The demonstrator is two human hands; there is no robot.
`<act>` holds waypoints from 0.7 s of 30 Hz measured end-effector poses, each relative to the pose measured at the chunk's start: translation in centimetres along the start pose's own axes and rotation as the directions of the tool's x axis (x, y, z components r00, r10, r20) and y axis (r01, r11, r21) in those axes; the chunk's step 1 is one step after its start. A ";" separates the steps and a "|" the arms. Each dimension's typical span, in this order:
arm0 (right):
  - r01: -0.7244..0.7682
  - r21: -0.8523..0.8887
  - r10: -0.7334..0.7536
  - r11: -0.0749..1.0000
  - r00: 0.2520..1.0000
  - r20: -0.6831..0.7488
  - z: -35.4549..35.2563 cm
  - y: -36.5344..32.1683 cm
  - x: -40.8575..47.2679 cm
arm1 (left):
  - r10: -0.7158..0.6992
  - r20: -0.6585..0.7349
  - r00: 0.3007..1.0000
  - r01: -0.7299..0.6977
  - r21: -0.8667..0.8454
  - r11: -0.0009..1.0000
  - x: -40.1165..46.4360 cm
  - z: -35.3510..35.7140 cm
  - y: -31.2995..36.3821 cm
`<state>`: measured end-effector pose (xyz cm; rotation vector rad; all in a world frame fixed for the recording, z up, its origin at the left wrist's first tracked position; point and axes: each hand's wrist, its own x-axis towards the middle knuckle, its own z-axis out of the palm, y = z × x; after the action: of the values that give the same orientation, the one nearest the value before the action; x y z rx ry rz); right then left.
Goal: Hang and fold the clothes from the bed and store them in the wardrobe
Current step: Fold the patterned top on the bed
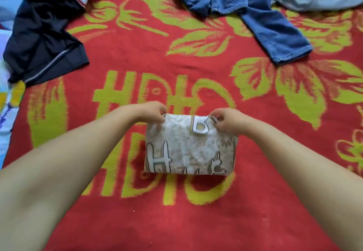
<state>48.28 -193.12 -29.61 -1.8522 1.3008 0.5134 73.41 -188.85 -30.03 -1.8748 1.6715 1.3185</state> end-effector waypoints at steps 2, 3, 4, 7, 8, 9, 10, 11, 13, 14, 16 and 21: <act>-0.108 -0.274 0.068 0.956 0.986 -0.154 2.2 -0.4 1.1 | 0.038 -0.379 0.925 0.033 0.179 0.983 1.1 1.9 0.0; -0.129 -0.347 0.047 0.929 0.971 -0.235 3.9 -0.9 1.3 | 0.076 -0.501 0.862 0.052 0.235 0.971 1.2 3.6 0.6; -0.102 -0.371 -0.019 0.923 0.951 -0.310 5.9 -1.4 1.2 | 0.107 -0.566 0.818 0.059 0.266 0.962 1.1 5.8 1.4; 0.030 -0.315 -0.151 0.949 0.917 -0.368 11.0 -2.6 0.6 | 0.110 -0.562 0.820 0.083 0.307 0.948 0.9 12.3 3.2; 0.013 -0.299 -0.128 0.954 0.921 -0.367 12.2 -2.2 0.4 | 0.091 -0.560 0.823 0.101 0.302 0.948 1.0 13.8 3.2; -0.035 -0.277 -0.078 0.960 0.920 -0.384 12.7 -1.4 0.4 | 0.084 -0.585 0.806 0.102 0.278 0.955 1.0 14.7 2.8; -0.087 -0.228 -0.016 0.970 0.909 -0.417 13.0 -0.2 0.9 | 0.092 -0.616 0.782 0.076 0.241 0.968 1.5 15.1 2.0; -0.121 -0.170 0.031 0.978 0.889 -0.458 12.9 1.1 1.1 | 0.109 -0.646 0.756 0.039 0.211 0.977 1.8 15.1 1.3; -0.107 -0.104 0.042 0.989 0.866 -0.498 12.7 3.0 1.8 | 0.133 -0.680 0.721 -0.031 0.160 0.987 3.0 15.3 0.0; -0.091 -0.111 0.025 0.990 0.871 -0.491 12.7 3.6 2.1 | 0.125 -0.675 0.728 -0.041 0.139 0.989 3.6 15.5 -0.4; -0.087 -0.127 0.019 0.988 0.887 -0.461 12.6 3.8 2.7 | 0.091 -0.646 0.758 -0.031 0.103 0.994 4.4 15.6 -0.7; -0.100 -0.183 0.015 0.978 0.908 -0.419 11.7 3.1 1.3 | 0.102 -0.572 0.814 -0.016 0.153 0.988 2.2 14.8 -0.8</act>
<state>47.25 -185.16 -38.71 -2.1794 1.6375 0.2935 67.62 -179.11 -39.90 -2.2968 2.0494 0.6339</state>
